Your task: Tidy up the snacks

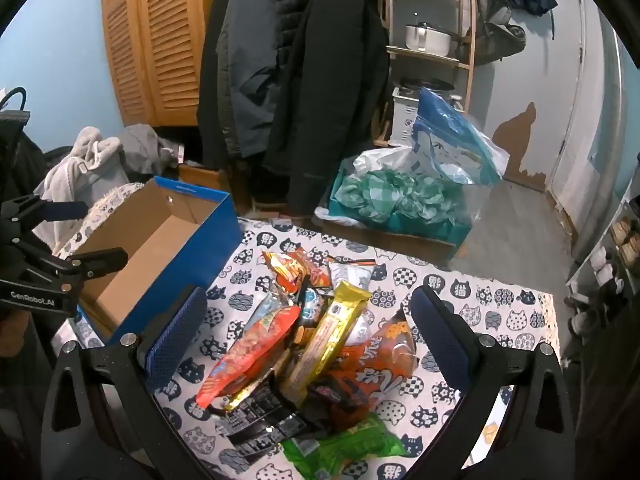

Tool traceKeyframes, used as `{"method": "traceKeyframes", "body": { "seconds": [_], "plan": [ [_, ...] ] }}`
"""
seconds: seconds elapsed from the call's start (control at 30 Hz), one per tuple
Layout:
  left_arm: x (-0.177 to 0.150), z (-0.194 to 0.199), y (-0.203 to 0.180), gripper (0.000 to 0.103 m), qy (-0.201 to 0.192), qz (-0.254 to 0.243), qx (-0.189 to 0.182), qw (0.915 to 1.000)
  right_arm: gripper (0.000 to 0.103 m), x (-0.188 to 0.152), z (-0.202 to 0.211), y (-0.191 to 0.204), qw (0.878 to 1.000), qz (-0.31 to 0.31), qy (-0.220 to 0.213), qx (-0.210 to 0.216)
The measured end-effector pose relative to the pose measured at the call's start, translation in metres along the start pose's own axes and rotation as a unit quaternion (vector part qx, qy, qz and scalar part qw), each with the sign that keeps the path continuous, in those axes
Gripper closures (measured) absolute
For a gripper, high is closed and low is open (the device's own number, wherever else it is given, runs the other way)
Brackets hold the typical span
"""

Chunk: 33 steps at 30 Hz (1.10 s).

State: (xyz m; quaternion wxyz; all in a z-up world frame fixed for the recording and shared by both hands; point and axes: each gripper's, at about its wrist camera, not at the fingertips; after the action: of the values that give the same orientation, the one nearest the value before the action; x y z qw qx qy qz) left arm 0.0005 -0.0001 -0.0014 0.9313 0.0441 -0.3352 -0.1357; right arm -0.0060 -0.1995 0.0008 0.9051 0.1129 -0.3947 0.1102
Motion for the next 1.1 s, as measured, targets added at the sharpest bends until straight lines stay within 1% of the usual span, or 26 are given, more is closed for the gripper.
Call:
{"method": "traceKeyframes", "body": {
  "seconds": [0.2, 0.3, 1.1],
  "plan": [
    [-0.0024, 0.0015, 0.0000, 0.001, -0.007, 0.004, -0.004, 1.0000, 0.003, 0.0035, 0.0043, 0.0029, 1.000, 0.002, 0.000, 0.003],
    [-0.0022, 0.0014, -0.0006, 0.001, -0.007, 0.006, -0.006, 0.9999, 0.003, -0.0008, 0.0025, 0.0017, 1.000, 0.003, 0.000, 0.003],
    [-0.0037, 0.0025, 0.0000, 0.001, -0.005, 0.007, -0.008, 0.9999, 0.003, 0.0004, 0.0000, 0.0003, 1.000, 0.002, 0.002, 0.004]
  ]
}}
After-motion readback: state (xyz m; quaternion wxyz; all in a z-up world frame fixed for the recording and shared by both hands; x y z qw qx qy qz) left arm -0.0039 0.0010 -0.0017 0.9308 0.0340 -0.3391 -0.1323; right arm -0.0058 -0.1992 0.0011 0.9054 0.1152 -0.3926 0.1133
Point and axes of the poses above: each gripper's, at about its wrist camera, not at the fingertips, and z roughly against the way its jaws point, y to its left, x to its top, and after that the axes turned 7 degrees about -z, right-handed
